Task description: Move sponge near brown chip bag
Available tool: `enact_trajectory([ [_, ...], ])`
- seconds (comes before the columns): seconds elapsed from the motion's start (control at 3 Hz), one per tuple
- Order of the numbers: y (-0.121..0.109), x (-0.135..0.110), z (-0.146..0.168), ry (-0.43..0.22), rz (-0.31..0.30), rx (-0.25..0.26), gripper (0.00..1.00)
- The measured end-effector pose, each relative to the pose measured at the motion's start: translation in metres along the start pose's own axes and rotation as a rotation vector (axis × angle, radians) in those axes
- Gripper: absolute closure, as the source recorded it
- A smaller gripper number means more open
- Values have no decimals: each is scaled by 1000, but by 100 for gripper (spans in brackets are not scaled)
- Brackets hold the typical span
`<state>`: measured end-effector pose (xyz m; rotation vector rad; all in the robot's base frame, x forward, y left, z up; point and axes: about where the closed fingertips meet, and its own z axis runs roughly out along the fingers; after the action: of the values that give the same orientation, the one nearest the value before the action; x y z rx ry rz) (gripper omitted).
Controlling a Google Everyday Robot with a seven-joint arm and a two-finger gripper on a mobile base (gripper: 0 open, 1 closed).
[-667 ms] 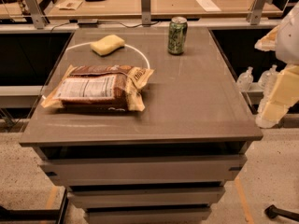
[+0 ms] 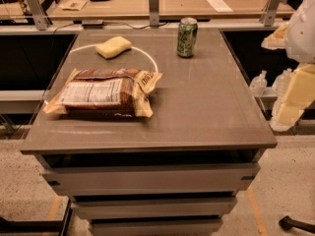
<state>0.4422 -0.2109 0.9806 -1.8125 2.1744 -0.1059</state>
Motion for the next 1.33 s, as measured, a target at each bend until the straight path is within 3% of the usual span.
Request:
enact_trajectory([
  [0.33, -5, -25, 10, 38, -220, -65, 0],
  [0.67, -14, -56, 28, 70, -401, -110, 0],
  [1.0, -41, -75, 40, -12, -382, -77, 0],
  [1.33, -71, -99, 41, -191, -343, 5, 0],
])
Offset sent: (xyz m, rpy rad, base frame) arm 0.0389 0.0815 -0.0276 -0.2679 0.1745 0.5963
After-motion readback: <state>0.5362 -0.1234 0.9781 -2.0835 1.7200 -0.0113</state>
